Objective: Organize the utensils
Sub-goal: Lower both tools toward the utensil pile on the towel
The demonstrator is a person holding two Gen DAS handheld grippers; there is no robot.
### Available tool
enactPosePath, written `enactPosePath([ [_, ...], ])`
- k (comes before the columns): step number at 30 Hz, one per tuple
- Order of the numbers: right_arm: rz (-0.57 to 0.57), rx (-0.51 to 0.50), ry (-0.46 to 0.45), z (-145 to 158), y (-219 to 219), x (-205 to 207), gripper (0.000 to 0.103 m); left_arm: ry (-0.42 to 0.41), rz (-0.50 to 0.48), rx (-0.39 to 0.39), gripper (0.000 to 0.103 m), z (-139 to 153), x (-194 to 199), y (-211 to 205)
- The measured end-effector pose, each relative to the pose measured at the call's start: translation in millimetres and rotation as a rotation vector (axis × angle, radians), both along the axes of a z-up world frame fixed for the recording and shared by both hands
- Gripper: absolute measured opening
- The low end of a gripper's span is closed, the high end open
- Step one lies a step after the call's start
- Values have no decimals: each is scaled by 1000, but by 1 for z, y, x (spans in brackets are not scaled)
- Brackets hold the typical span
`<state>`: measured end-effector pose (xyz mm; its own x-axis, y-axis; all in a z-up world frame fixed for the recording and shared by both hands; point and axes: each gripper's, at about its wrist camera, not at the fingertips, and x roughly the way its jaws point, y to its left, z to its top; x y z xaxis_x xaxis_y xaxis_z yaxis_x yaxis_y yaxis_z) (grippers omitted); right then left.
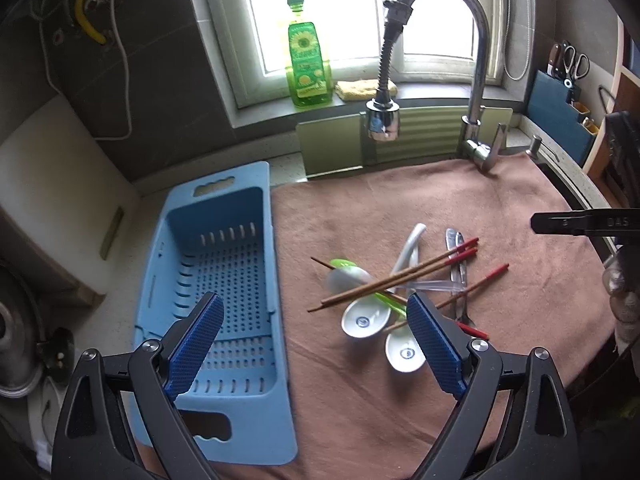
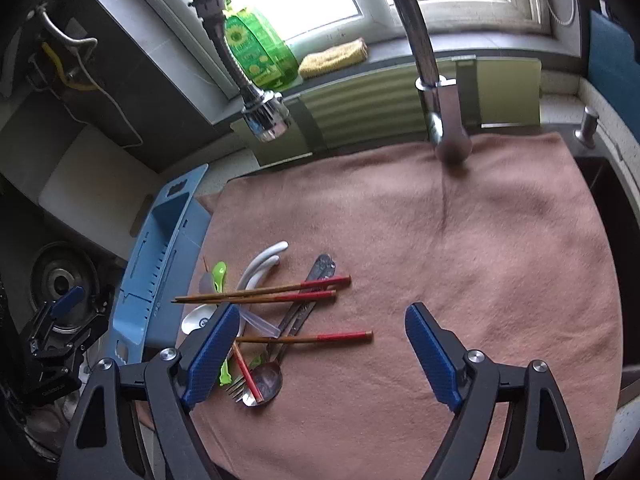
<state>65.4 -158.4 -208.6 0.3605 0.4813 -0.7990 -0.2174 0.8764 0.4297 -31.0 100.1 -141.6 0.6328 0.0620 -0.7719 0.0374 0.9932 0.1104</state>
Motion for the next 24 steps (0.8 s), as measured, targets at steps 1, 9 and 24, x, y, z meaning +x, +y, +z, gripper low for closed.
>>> enactPosePath([
  [1, -1, 6, 24, -5, 0, 1, 79, 5, -6, -12, 93, -2, -1, -1],
  [9, 58, 25, 172, -43, 10, 10, 55, 53, -7, -73, 84, -25, -22, -14],
  [24, 253, 3, 224, -55, 11, 21, 39, 110, -28, -156, 62, -74, -50, -98],
])
